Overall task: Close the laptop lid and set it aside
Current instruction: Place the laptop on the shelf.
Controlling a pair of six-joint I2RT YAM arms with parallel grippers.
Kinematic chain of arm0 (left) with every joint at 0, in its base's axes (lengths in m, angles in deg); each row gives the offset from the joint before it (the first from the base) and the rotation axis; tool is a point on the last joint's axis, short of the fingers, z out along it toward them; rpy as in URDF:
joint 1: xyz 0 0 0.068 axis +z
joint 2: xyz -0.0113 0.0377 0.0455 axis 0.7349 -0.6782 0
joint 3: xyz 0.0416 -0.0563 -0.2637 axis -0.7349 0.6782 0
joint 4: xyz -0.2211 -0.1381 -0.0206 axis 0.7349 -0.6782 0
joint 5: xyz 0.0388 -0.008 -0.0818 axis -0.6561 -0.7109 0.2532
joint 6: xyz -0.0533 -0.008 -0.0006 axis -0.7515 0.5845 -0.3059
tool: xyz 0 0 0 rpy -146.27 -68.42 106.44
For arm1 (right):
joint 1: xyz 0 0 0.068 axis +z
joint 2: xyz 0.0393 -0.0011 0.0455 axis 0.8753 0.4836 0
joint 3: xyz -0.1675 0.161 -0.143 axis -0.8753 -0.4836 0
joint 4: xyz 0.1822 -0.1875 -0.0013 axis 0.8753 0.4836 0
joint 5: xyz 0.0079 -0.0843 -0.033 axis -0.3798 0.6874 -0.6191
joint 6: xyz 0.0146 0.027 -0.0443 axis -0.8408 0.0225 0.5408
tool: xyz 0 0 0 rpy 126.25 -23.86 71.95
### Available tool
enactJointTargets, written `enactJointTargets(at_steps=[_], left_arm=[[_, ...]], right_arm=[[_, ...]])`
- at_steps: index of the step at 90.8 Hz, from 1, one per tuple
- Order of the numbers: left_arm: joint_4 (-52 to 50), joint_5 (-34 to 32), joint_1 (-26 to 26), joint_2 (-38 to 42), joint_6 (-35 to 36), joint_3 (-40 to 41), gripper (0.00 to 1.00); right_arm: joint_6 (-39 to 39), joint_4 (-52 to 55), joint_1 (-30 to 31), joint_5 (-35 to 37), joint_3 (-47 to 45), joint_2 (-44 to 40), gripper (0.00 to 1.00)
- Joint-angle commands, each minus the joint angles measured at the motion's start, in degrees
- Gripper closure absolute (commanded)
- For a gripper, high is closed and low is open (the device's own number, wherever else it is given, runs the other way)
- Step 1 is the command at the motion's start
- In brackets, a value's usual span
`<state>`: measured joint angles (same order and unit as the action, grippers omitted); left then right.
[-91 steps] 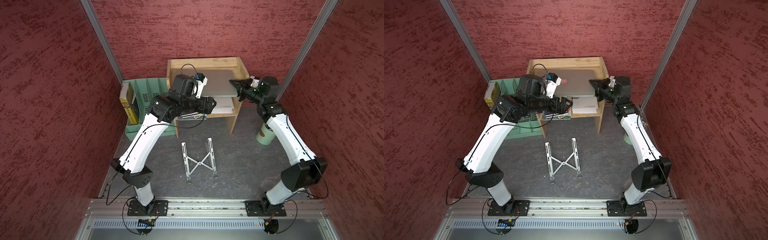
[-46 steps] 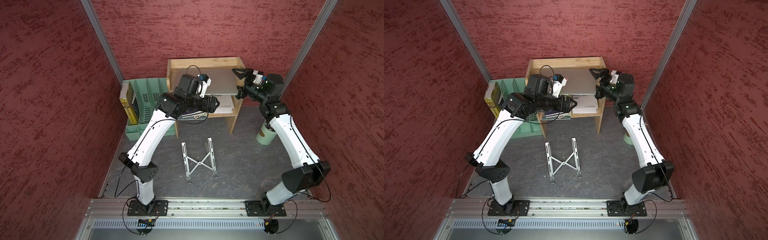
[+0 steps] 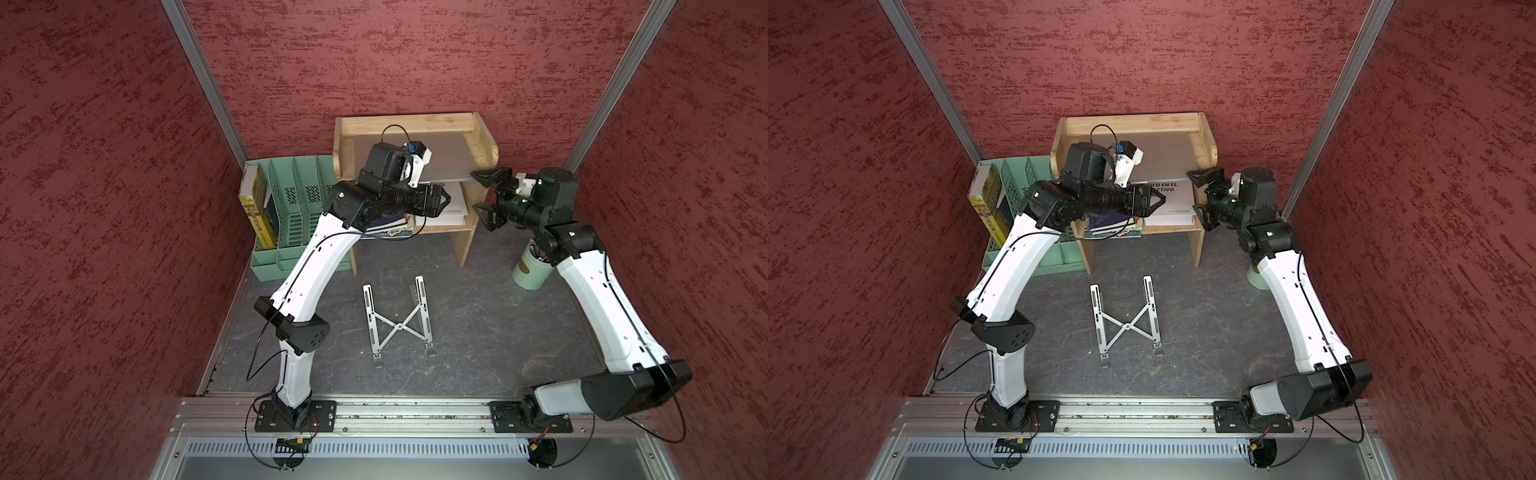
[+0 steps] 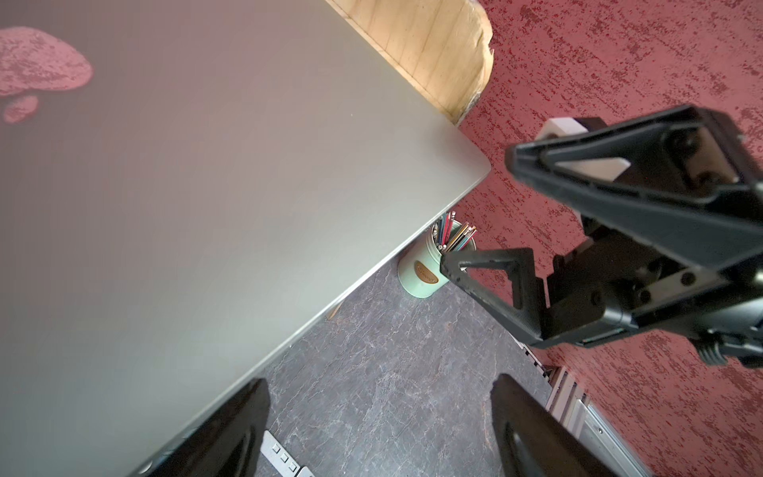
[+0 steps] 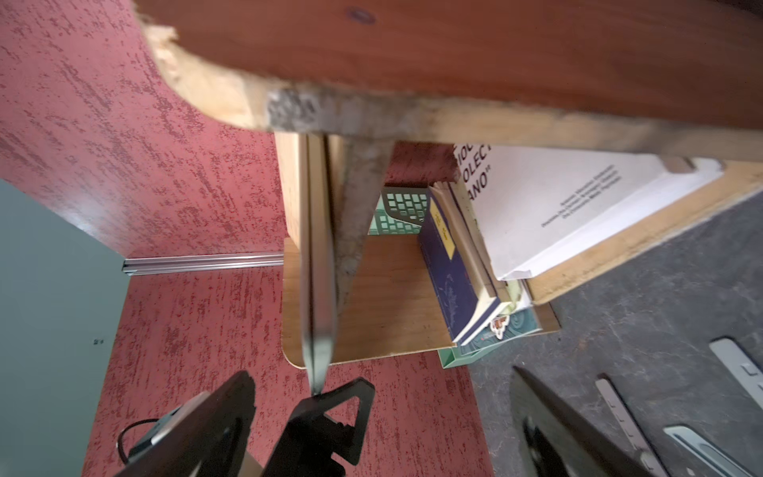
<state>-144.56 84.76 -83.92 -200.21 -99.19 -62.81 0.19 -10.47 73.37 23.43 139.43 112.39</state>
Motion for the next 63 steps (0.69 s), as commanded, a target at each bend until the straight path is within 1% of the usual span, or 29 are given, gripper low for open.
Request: enactJointTargets(at_steps=[1, 20, 34, 48, 63], left_arm=[[5.95, -2.84, 1.89, -2.18, -0.43, -0.80, 0.13], [8.77, -5.14, 2.17, -2.85, -1.56, -0.81, 0.12], [9.78, -5.72, 1.74, -2.30, -0.39, -0.25, 0.13], [11.43, -6.34, 1.37, -1.36, 0.41, 1.20, 0.11], [10.90, -5.25, 1.17, -1.24, 0.41, 2.02, 0.11]], right_arm=[[2.62, 1.81, -0.24, 3.09, -2.12, -4.21, 0.01], [5.99, 3.40, -0.23, 2.28, -5.66, -9.30, 0.02], [8.26, 5.36, -0.31, 2.32, -8.58, -12.38, 0.02], [10.38, 7.23, -0.27, 2.72, -10.39, -14.20, 0.02], [12.38, 8.61, -0.29, 3.21, -10.88, -15.14, 0.01]])
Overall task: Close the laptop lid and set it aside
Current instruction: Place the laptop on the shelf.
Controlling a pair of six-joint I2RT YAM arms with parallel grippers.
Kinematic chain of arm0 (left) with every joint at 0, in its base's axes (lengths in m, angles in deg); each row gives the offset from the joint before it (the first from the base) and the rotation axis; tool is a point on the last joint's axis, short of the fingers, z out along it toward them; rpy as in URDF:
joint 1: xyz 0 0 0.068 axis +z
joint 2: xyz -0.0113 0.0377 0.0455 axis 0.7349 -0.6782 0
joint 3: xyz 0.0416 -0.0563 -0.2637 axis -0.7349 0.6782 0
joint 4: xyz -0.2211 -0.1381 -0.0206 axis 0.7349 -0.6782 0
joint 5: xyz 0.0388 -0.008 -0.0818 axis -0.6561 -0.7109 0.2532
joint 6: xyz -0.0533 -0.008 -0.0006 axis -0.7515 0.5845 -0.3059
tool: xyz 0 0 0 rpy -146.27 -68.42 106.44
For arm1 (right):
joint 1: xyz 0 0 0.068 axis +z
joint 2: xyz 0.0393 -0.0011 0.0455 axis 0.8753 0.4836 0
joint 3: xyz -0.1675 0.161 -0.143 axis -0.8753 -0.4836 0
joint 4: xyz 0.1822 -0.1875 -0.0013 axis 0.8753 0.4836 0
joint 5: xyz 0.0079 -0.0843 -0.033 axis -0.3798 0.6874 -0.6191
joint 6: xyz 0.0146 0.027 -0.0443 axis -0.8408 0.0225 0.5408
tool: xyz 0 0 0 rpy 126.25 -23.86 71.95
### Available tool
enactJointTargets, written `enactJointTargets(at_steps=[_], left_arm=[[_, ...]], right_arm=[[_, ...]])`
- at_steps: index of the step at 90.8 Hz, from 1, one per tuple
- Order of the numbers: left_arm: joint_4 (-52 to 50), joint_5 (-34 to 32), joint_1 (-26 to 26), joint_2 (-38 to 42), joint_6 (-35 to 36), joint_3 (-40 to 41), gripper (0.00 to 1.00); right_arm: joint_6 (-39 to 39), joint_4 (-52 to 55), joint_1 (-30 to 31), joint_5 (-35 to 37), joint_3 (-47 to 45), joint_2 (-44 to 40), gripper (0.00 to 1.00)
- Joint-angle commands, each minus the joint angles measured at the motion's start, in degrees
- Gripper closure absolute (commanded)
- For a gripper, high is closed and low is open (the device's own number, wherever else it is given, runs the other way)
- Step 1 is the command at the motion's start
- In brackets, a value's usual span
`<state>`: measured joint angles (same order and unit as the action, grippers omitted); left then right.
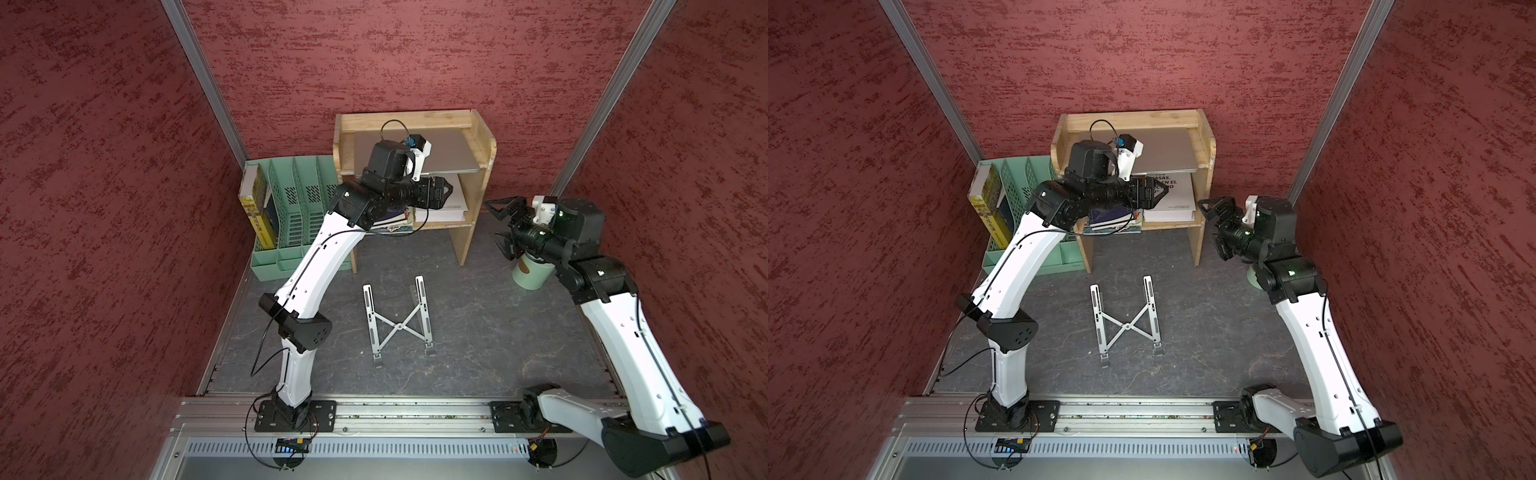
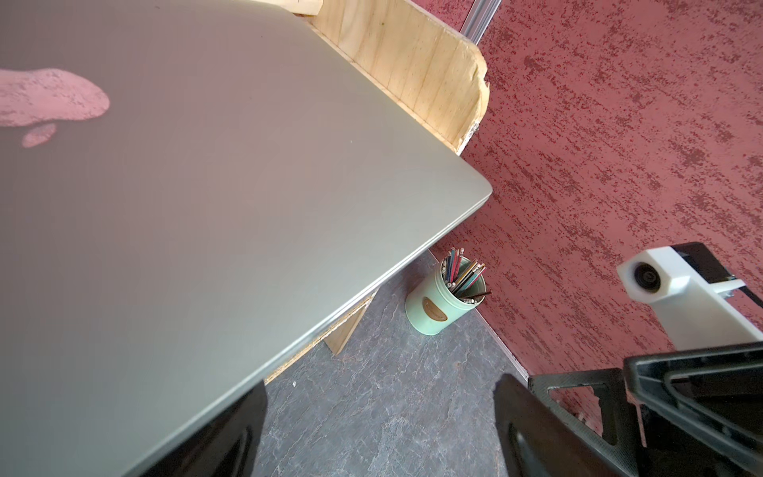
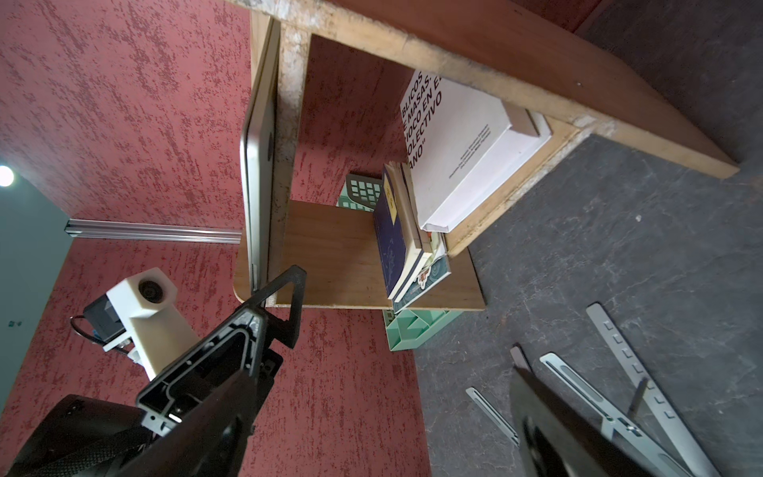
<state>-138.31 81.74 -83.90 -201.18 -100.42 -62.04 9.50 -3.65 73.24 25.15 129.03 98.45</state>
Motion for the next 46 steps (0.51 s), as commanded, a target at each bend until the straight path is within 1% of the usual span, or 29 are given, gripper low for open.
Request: enactJointTargets(at_steps=[1, 23, 46], left_arm=[[4.66, -2.12, 1.12, -0.16, 1.65, 1.47, 0.11], [10.99, -0.95, 0.08, 6.59, 2.80, 13.77, 0.11], [12.76, 0.44, -0.36, 9.21, 3.38, 17.55, 0.11]], right_arm=[[3.21, 1.94, -0.18, 1.56, -0.45, -1.25, 0.02], [5.16, 3.65, -0.45, 2.87, -1.59, -2.19, 0.02], [6.58, 4.57, -0.40, 3.70, -3.33, -2.71, 0.01]])
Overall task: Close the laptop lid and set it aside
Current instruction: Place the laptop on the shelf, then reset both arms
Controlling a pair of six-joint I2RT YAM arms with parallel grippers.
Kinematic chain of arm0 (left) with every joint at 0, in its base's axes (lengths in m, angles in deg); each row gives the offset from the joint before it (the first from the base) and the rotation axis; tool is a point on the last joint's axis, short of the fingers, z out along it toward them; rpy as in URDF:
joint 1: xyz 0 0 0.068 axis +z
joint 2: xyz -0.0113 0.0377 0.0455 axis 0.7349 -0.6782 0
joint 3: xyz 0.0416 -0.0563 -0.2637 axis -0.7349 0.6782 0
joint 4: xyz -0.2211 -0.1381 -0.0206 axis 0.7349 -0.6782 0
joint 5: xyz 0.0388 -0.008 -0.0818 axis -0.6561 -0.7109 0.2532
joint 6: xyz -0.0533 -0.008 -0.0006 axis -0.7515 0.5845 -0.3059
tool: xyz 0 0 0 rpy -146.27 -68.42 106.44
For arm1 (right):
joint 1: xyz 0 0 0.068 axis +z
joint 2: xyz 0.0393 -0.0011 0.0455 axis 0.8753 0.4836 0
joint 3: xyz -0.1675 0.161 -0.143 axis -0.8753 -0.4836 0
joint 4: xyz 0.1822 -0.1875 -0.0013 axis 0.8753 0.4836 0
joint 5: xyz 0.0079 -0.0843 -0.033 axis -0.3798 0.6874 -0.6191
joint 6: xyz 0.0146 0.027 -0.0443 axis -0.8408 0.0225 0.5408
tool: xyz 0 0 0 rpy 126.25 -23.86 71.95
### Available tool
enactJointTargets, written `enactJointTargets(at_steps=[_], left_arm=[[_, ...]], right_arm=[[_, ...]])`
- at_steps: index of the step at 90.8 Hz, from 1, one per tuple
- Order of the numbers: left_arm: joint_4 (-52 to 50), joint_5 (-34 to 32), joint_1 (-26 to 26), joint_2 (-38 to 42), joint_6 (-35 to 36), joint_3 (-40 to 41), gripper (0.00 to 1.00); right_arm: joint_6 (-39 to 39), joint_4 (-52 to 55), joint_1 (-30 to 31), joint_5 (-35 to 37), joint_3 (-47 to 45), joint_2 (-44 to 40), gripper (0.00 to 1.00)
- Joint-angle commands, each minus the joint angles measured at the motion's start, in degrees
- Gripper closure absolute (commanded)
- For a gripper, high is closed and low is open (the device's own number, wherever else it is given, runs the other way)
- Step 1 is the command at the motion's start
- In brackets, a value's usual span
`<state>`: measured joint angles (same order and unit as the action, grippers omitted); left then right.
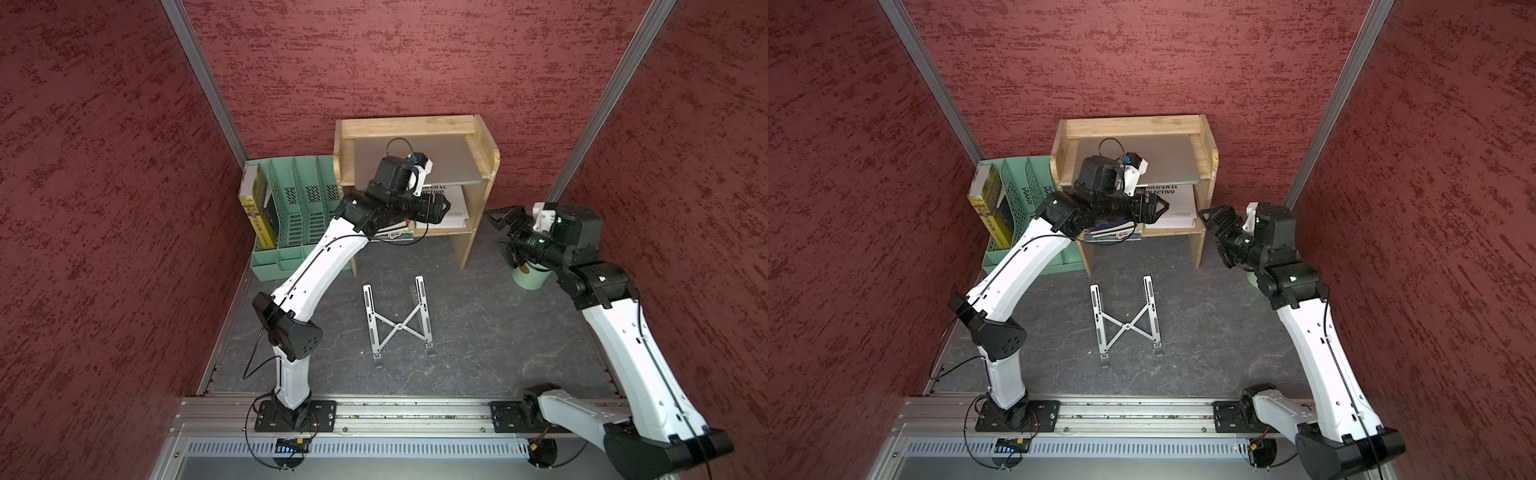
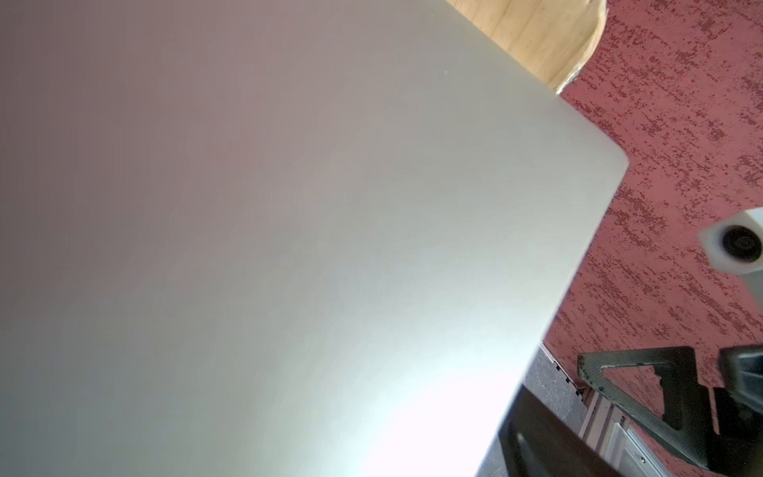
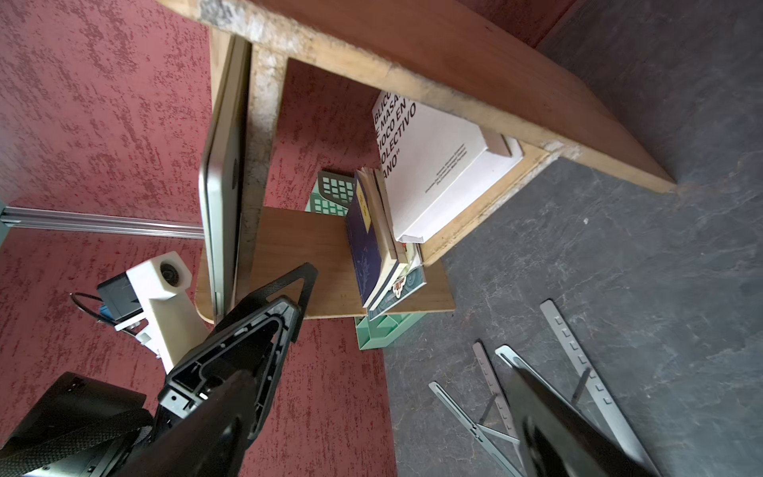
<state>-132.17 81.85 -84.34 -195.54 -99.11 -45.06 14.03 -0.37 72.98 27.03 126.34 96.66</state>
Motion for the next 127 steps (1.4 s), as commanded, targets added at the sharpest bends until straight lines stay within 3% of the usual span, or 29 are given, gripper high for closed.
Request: enactJointTargets(at_steps=[1, 41, 64, 77, 94, 105, 108, 116, 127], left_arm=[[6.70, 0.43, 0.10, 3.73, 2.14, 0.80, 0.10], [13.74, 0.07, -3.04, 15.21, 4.70, 16.14, 0.00], [17.88, 0.23, -5.01, 24.84, 5.39, 27.49, 0.00], [16.33, -0.09, -5.78, 31.19, 4.29, 33.60, 0.00], [8.19, -10.04, -6.12, 40.38, -3.01, 41.57, 0.00], [15.14, -12.37, -5.36, 52.84, -4.29, 55.64, 0.00], [16.94, -13.58, -4.61, 56.26, -3.26, 59.34, 0.00], [13.92, -21.50, -0.55, 61.65, -6.48, 64.70, 0.00], [9.92, -26.32, 6.77, 64.00, -6.52, 70.19, 0.00]], right_arm=[[2.20, 1.41, -0.13, 1.89, -0.64, -0.97, 0.01], [7.19, 4.83, -0.72, 4.53, -1.00, -1.80, 0.02], [10.57, 6.59, -0.94, 6.15, -0.91, -2.60, 0.02], [16.04, 8.89, -0.93, 10.58, -0.91, -4.66, 0.02], [28.76, 8.61, -0.93, 24.57, -5.83, -7.14, 0.02], [25.08, 4.53, -0.92, 39.15, -13.67, -8.47, 0.02], [27.29, 1.25, -0.93, 41.74, -16.24, -9.53, 0.02], [43.66, -10.72, -0.97, 35.44, -23.07, -13.13, 0.02], [46.97, -19.48, -0.93, 37.78, -29.39, -14.42, 0.02]])
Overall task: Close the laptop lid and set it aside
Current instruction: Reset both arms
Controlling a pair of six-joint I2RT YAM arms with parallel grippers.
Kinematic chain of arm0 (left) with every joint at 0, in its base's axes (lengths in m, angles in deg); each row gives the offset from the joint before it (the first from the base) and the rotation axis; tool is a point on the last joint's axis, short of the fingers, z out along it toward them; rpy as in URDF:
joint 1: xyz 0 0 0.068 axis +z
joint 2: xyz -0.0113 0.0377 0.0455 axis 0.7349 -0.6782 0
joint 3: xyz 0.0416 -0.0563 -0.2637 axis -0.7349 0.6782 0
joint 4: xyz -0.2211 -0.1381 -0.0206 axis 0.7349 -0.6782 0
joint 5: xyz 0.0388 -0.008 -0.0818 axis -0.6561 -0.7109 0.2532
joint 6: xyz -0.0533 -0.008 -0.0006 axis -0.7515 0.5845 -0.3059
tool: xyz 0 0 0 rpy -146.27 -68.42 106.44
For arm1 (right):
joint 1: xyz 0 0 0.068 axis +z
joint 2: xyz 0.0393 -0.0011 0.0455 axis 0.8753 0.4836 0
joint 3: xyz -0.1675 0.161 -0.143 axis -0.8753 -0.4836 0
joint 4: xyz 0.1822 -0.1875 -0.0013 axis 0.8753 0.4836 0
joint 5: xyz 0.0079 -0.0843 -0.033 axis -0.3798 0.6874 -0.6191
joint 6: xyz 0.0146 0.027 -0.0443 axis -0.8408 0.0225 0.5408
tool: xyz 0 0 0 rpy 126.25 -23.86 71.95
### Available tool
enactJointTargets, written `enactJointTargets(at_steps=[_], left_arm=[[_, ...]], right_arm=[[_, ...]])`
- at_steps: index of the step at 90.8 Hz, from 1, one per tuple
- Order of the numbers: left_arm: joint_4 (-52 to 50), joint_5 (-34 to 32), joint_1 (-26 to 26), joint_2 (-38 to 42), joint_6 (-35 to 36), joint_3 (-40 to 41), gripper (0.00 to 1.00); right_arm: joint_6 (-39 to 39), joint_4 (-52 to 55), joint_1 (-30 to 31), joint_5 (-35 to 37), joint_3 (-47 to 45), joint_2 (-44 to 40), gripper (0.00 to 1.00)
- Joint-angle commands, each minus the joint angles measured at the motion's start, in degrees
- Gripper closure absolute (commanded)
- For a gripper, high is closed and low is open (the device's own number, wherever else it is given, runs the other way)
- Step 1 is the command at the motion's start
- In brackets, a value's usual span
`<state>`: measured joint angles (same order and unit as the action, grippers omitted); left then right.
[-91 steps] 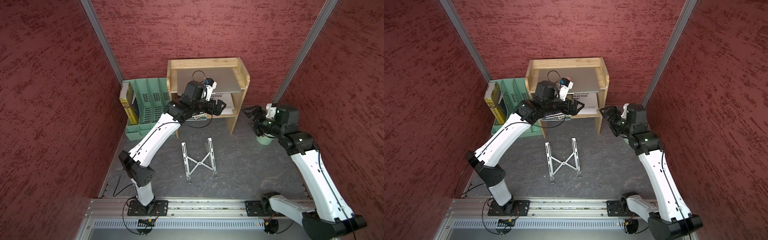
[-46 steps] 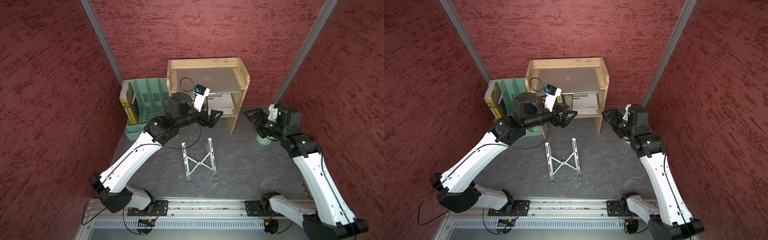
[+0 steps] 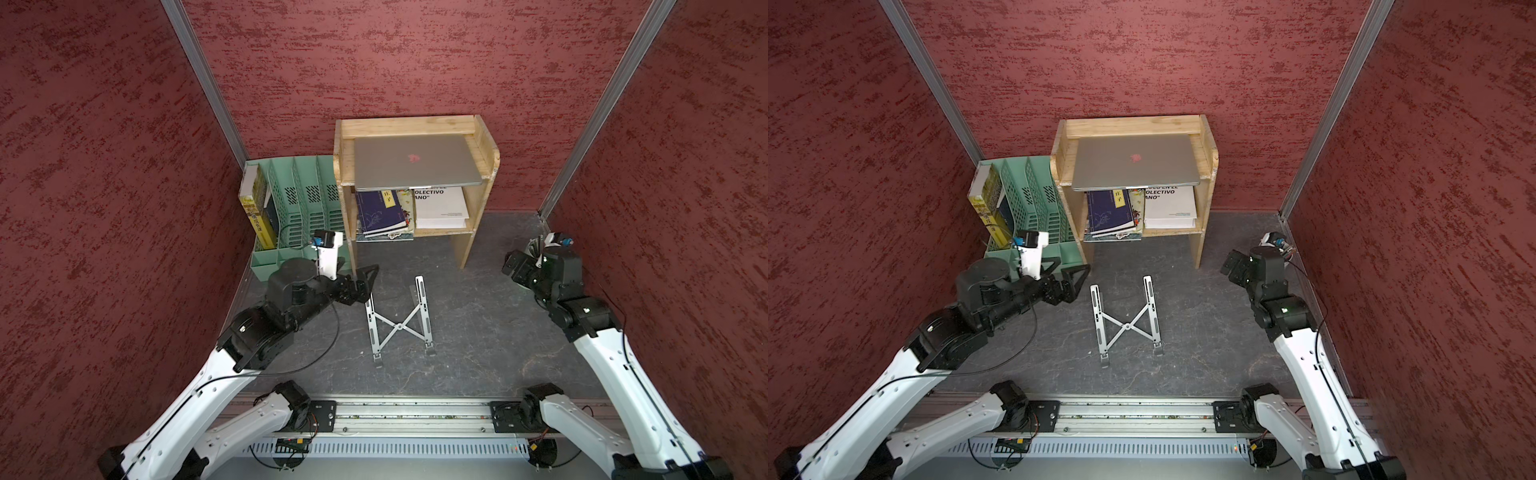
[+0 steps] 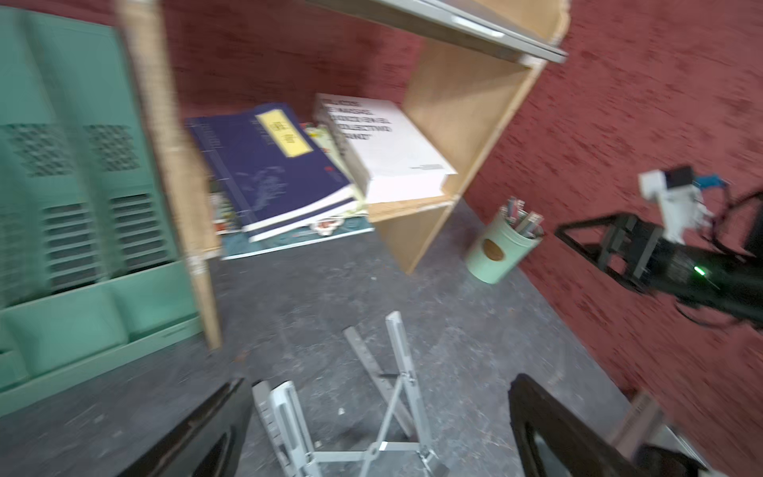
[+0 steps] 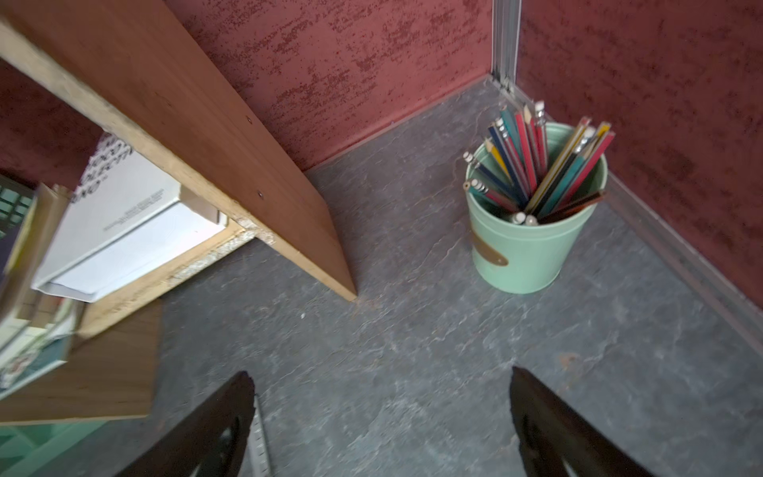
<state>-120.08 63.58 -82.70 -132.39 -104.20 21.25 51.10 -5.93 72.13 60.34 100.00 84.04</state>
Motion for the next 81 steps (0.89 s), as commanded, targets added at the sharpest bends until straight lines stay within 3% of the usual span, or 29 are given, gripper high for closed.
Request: enactJointTargets(at_steps=[1, 39, 60, 81], left_arm=[[-1.89, -8.11, 5.63, 0.95, -1.24, 4.41, 0.00], [20.82, -8.64, 27.07, -2.32, 3.88, 26.34, 0.00], [40.66, -7.80, 31.51, -6.17, 8.11, 37.80, 0.00], [62.13, -2.01, 35.38, -16.61, 10.36, 45.30, 0.00]], right_arm=[[10.39, -14.32, -0.07, 4.40, -3.31, -1.65, 0.02], [19.52, -28.55, -0.16, 3.59, -13.29, 4.08, 0.02], [23.76, -46.72, -0.38, 2.57, -24.74, 7.39, 0.02], [26.34, -69.00, -4.75, -5.56, -31.37, 19.81, 0.02]])
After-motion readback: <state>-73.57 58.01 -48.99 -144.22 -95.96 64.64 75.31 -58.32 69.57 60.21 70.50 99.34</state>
